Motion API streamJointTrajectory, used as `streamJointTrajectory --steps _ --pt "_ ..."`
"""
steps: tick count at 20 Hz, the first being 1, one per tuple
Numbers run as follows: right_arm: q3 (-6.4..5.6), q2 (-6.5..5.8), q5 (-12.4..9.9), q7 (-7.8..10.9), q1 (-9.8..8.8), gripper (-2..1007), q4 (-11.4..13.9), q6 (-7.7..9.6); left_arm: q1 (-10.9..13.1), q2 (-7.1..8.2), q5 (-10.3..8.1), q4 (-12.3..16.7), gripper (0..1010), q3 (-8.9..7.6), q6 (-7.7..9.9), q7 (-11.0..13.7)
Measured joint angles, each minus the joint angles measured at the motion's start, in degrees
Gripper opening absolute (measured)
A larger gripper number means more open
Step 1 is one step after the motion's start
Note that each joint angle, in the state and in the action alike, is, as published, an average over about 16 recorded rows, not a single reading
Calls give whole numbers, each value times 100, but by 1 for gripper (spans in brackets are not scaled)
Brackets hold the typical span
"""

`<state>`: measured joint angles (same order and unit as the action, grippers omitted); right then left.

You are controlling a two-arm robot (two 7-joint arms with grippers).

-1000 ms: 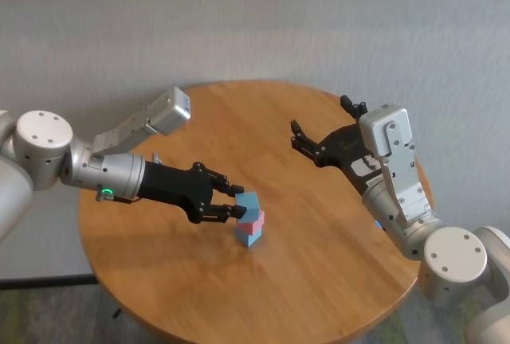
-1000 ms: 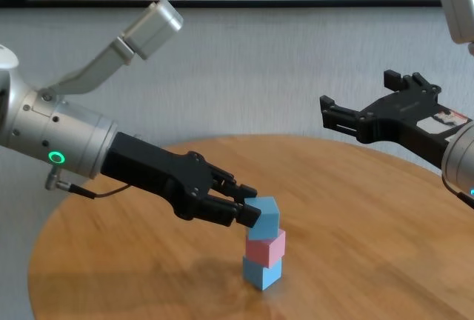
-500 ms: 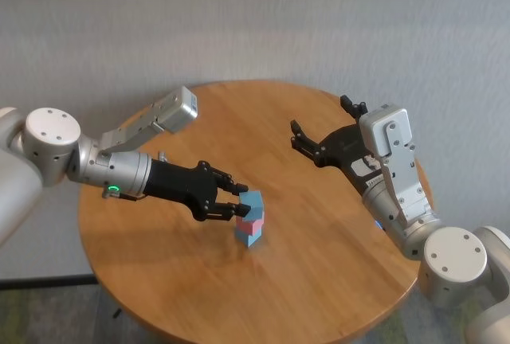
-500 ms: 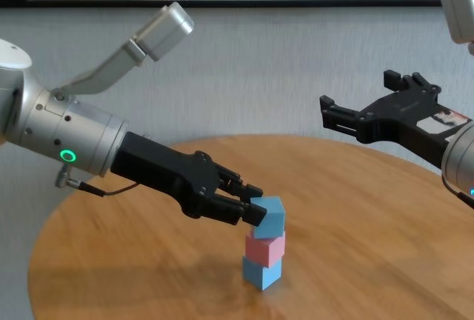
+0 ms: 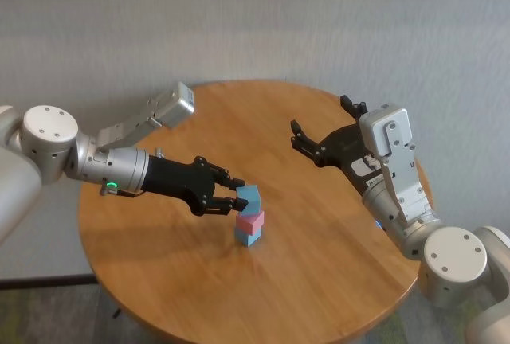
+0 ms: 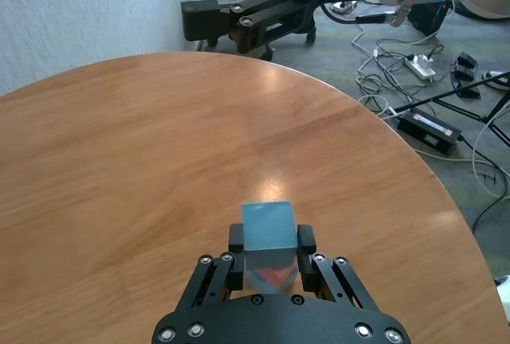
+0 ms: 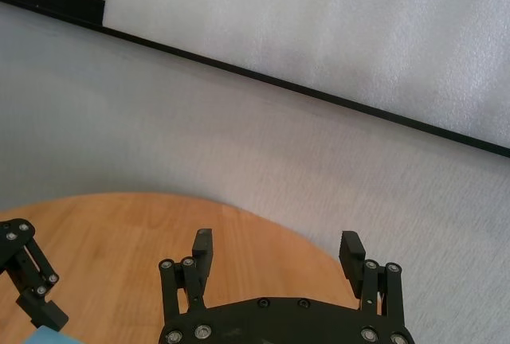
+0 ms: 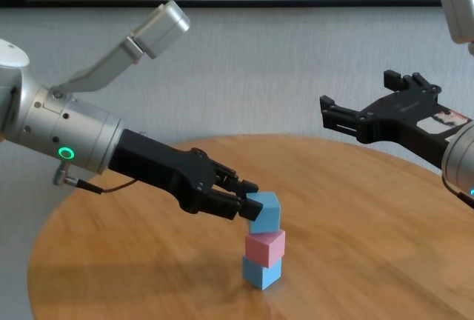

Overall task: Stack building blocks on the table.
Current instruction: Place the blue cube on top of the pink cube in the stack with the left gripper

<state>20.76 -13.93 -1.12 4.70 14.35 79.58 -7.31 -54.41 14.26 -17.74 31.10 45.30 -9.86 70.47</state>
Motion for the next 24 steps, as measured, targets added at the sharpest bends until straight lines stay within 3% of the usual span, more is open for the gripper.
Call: streamJointTrajectory --steps 10,24 --pt "0 0 0 0 0 1005 0 0 39 2 -19 29 394 -125 77 4" --pt "0 0 0 0 0 1005 0 0 53 -54 55 -47 394 -106 23 60"
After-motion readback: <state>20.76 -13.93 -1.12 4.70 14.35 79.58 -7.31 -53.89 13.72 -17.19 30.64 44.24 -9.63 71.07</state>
